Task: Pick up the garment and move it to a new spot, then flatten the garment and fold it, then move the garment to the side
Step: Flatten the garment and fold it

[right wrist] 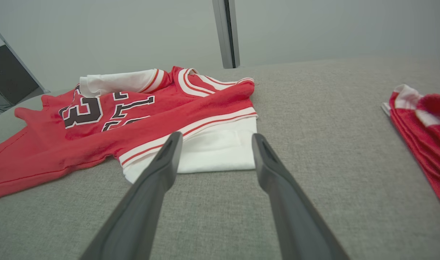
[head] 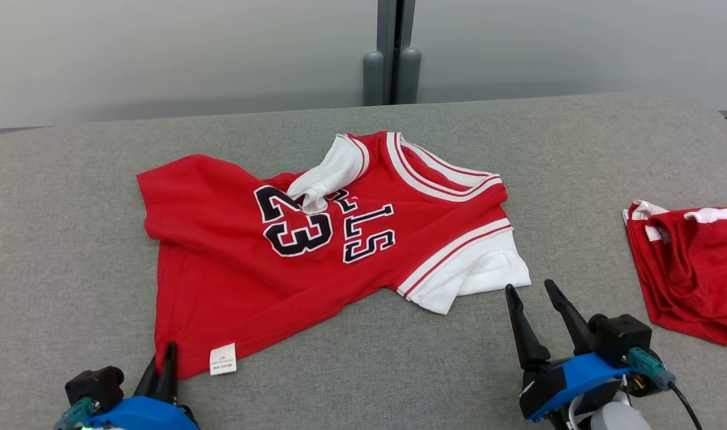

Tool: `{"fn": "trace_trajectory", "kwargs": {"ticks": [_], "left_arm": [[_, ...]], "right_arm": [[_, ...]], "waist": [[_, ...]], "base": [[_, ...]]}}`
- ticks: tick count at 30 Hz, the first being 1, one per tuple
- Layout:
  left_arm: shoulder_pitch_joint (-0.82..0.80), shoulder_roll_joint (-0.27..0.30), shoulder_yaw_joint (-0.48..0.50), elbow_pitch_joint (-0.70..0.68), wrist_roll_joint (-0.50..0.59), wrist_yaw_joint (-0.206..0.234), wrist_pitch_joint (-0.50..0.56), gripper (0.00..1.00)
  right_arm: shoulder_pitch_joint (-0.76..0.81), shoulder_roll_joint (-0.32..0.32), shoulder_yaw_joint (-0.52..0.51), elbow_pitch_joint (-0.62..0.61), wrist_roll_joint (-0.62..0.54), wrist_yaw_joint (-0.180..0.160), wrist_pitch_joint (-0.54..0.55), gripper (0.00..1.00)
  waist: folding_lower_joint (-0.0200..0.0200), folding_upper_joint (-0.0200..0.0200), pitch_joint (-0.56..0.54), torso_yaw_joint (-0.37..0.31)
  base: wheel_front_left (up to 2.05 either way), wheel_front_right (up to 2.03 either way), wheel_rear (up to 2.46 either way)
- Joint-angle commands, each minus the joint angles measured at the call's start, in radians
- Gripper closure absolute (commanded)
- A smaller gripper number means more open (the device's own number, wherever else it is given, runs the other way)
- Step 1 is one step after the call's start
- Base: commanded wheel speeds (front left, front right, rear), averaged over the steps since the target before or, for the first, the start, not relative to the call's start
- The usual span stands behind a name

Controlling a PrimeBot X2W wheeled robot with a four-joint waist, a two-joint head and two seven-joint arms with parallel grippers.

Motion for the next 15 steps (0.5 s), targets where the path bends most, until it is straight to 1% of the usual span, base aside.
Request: {"fn": "trace_trajectory", "kwargs": {"ticks": [1, 2, 10, 15], "left_arm": [[-0.011, 0.007, -0.002, -0.011, -0.011, -0.001, -0.002, 0.88], [-0.01, 0.01, -0.002, -0.016, -0.014, -0.001, -0.002, 1.0], [-0.009, 0.024, -0.014, -0.052, -0.019, -0.001, -0.002, 1.0], [-0.018, 0.03, -0.036, -0.084, -0.022, -0.001, -0.002, 1.0]], "right_arm": [[-0.014, -0.004, -0.001, -0.005, 0.001, 0.0, -0.003, 0.0], [-0.013, -0.004, -0.002, -0.006, 0.001, 0.0, -0.003, 0.0], [-0.032, -0.004, -0.023, 0.009, -0.006, 0.0, -0.003, 0.0], [-0.098, -0.004, -0.057, 0.087, -0.043, 0.0, -0.003, 0.0]], "waist": [[-0.0001, 0.0, 0.001, 0.003], [-0.0001, 0.0, 0.001, 0.005], [-0.0001, 0.0, 0.014, 0.025], [-0.0001, 0.0, 0.038, 0.044]], "base": [[0.0, 0.0, 0.0], [0.0, 0.0, 0.0], [0.0, 0.0, 0.0], [0.0, 0.0, 0.0]]}}
